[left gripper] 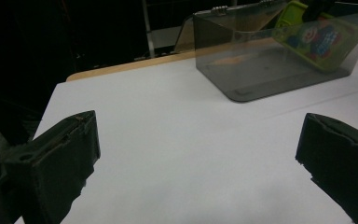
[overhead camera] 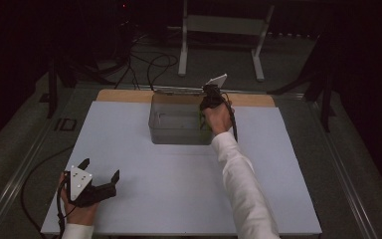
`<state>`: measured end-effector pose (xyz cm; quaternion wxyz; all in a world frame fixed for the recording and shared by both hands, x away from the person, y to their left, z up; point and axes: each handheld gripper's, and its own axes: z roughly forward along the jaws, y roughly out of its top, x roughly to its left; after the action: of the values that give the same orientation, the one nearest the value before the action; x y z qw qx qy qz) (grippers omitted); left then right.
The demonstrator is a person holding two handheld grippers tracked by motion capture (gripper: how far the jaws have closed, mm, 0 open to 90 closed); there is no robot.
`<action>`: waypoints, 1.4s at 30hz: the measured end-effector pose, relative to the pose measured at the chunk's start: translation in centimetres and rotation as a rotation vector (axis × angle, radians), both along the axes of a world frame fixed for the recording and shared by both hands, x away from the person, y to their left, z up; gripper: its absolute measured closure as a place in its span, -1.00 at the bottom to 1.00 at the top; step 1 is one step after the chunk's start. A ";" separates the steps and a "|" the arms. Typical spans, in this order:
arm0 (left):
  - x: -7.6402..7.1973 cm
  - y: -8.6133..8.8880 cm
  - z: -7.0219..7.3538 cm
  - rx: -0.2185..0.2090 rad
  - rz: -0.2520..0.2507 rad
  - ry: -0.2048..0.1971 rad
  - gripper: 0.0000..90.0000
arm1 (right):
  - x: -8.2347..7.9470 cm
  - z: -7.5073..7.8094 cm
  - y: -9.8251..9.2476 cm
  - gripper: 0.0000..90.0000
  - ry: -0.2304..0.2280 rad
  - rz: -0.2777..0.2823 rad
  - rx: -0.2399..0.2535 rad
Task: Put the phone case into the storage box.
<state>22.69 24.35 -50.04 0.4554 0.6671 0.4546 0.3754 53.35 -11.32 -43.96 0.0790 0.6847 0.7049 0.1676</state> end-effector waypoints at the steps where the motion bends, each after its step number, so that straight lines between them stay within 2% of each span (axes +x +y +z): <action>1: 0.0 0.0 0.0 -0.001 0.001 0.000 -1.00 | 0.0 -0.1 0.0 0.73 -0.001 0.001 -0.001; 4: 0.0 0.1 0.0 -0.001 0.003 -0.002 -1.00 | 0.1 -0.3 0.1 0.73 -0.015 -0.001 -0.017; 12: -0.1 0.1 0.1 -0.001 0.005 -0.006 -1.00 | 0.3 -0.7 0.0 0.72 -0.021 -0.018 -0.010; 24: -0.1 0.1 0.1 -0.003 0.004 -0.008 -1.00 | 0.3 -0.9 0.4 0.70 -0.037 0.000 -0.045; 31: -0.1 0.0 0.1 -0.001 0.003 -0.008 -1.00 | 0.1 -0.7 0.5 0.57 -0.053 0.033 -0.066; 35: -0.1 0.0 0.1 -0.001 0.003 -0.008 -1.00 | 0.0 -0.4 0.7 0.49 -0.080 0.047 -0.091; 40: -0.1 0.0 0.1 0.001 0.002 -0.008 -1.00 | -0.2 -0.1 0.7 0.44 -0.102 0.087 -0.100; 42: -0.1 0.0 0.1 0.002 0.002 -0.008 -1.00 | -0.4 0.1 0.7 0.40 -0.122 0.119 -0.111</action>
<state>22.61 24.32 -49.97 0.4563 0.6654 0.4532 0.3790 52.92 -10.58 -43.82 0.1495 0.6248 0.7462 0.1743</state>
